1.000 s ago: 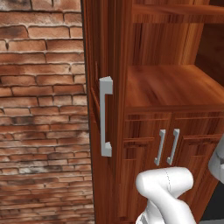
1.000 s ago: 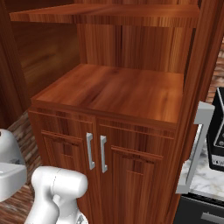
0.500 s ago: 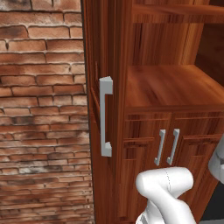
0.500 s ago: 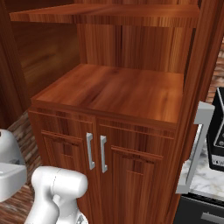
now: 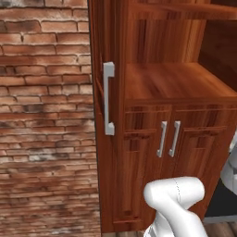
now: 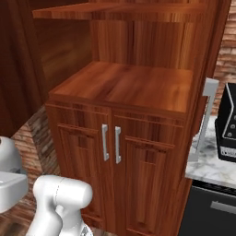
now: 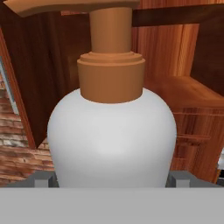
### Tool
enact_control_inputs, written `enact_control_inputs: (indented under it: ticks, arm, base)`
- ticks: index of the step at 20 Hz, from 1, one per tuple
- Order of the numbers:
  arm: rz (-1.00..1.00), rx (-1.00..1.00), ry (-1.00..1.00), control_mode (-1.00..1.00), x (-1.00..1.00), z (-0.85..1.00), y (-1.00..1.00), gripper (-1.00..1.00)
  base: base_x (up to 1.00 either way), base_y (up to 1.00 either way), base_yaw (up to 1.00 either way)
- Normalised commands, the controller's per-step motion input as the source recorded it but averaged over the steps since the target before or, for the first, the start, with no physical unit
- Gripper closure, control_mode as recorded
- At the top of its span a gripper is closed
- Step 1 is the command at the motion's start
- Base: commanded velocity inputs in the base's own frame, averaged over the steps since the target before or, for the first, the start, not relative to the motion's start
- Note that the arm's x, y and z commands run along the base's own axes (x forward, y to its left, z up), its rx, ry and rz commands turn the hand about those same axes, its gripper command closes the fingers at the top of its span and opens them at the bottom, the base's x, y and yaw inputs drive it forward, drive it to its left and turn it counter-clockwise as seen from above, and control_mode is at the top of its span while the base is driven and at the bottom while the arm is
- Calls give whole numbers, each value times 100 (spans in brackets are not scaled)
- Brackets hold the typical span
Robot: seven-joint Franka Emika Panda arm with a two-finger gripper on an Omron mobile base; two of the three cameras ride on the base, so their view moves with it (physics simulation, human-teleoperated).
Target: Locate and retrieve the soap dispenser and sponge from the cabinet. Place them next to the sink.
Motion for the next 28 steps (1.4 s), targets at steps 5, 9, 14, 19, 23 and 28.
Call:
enact_control_inputs:
  ticks: [5, 9, 14, 19, 23, 28]
  arm:
    - [0, 0, 0, 100, 0, 0, 0, 100]
    - [0, 0, 0, 100, 0, 0, 0, 100]
    - [0, 0, 0, 100, 0, 0, 0, 100]
    - [0, 0, 0, 100, 0, 0, 0, 100]
    - [0, 0, 0, 100, 0, 0, 0, 100]
    - [0, 0, 0, 100, 0, 0, 0, 100]
  base:
    - [-48, -5, -3]
    - [-39, -10, -5]
    - [-41, -20, -6]
    - [-35, -35, -5]
    - [-1, -61, -2]
    - [0, -68, 0]
